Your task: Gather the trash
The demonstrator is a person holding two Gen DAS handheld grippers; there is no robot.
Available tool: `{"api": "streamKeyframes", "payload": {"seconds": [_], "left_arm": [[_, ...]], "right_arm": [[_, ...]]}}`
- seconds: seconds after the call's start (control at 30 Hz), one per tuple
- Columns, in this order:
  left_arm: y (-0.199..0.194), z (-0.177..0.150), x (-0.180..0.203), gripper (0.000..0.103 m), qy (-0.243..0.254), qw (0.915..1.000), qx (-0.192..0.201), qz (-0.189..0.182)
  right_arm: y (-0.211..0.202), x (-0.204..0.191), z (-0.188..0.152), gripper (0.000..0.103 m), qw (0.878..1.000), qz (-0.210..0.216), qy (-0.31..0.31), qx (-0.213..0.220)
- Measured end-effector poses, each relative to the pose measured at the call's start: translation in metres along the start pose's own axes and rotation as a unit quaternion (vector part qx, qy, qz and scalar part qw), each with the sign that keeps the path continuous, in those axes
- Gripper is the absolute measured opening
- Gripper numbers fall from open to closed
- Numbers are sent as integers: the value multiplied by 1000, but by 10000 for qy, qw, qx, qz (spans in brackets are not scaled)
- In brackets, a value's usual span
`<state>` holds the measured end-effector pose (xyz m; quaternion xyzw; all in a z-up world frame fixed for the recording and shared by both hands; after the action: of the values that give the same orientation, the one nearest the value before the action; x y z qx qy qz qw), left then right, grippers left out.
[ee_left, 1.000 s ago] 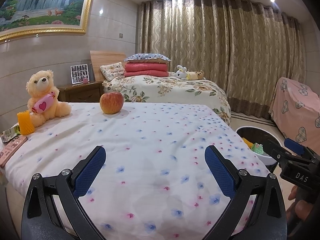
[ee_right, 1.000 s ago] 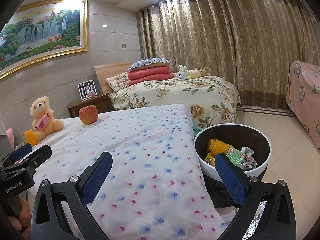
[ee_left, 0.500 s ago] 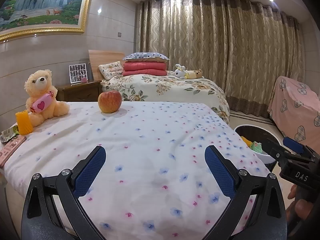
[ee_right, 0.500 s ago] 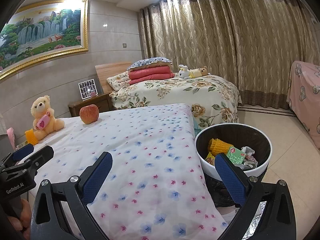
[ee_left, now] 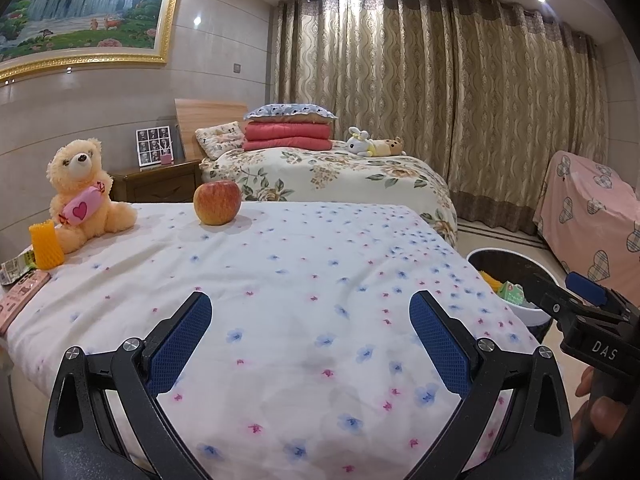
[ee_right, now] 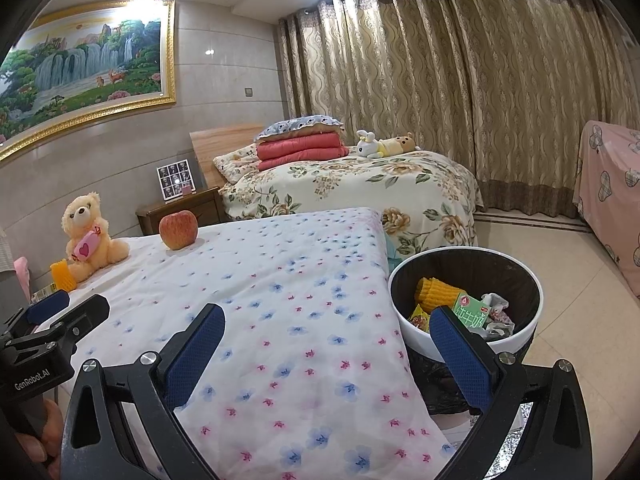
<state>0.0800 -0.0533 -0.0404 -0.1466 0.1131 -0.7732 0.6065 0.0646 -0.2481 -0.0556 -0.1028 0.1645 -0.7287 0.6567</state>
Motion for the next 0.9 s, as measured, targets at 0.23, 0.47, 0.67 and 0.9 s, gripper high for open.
{"api": "streamKeyframes", "payload": {"seconds": [0.23, 0.47, 0.67, 0.9], "left_arm": [[0, 0, 0, 101, 2, 10000, -6, -5], [0, 0, 1, 101, 4, 10000, -14, -15], [2, -2, 1, 101, 4, 10000, -36, -21], [2, -2, 1, 101, 12, 10000, -33, -15]], "right_arm": [[0, 0, 0, 103, 10000, 4, 8, -5], [0, 0, 0, 103, 10000, -3, 10, -7], [-1, 0, 0, 103, 10000, 4, 11, -17], [-1, -1, 0, 103, 10000, 14, 17, -27]]}}
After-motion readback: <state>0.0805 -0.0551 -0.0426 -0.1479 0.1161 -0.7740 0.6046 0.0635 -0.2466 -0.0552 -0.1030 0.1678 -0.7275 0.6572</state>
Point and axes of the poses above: each gripper's, at about its wrist camera, not at the fingertips, and y roughly the way its jaws point, x to its right, z to its top, the point moved 9 cm from there along y, roughly the way its jaws point, and after that the axes turned 10 degrees about -z, right-handed, at the moved point
